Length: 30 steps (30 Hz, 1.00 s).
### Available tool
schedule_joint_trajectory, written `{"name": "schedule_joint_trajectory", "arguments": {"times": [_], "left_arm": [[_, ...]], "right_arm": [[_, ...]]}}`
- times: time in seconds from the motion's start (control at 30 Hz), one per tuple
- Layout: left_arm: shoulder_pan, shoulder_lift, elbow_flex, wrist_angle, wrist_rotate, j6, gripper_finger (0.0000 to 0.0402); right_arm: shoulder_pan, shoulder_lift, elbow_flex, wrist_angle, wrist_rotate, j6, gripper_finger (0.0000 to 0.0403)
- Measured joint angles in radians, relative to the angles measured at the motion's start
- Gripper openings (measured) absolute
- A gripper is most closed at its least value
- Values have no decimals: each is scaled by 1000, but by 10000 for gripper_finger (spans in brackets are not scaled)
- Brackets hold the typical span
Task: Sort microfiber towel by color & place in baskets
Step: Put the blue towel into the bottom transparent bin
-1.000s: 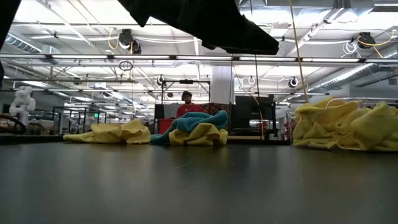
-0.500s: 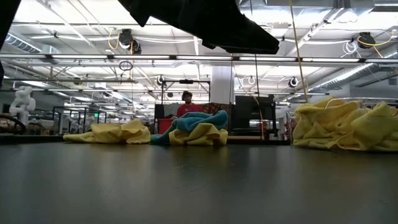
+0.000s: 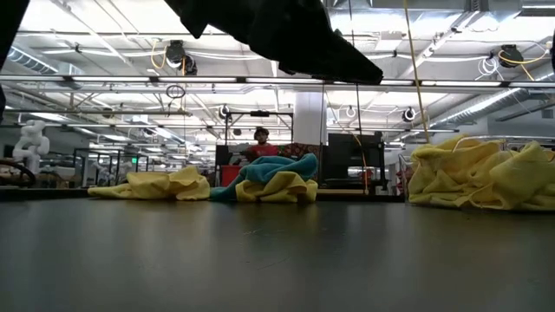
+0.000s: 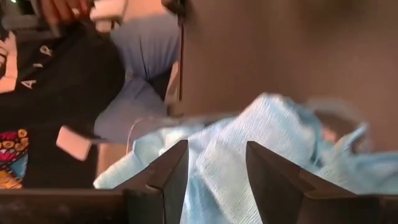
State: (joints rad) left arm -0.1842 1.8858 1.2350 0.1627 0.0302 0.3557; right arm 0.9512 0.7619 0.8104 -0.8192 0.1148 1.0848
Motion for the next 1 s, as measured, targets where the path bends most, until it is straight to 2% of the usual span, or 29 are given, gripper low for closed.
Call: {"name": "schedule_joint_trajectory", "arguments": {"times": [0.23,0.47,0.67,0.9,1.0], "left_arm": [[41,-1,0,-36,-39,-2,247],[101,-46,0,-165,-122,-1,247],[188,-94,0,-292,-164,-8,247],[323,-148,0,-486,-175,-6,247],[388,-175,0,-514,-177,-6,247]], "right_arm": [[0,-77,0,0,194,-152,153],[0,-95,1,18,488,-310,153],[-5,-83,2,96,703,-537,153],[-83,-36,2,112,749,-705,153],[-126,-11,2,112,749,-755,153]]}}
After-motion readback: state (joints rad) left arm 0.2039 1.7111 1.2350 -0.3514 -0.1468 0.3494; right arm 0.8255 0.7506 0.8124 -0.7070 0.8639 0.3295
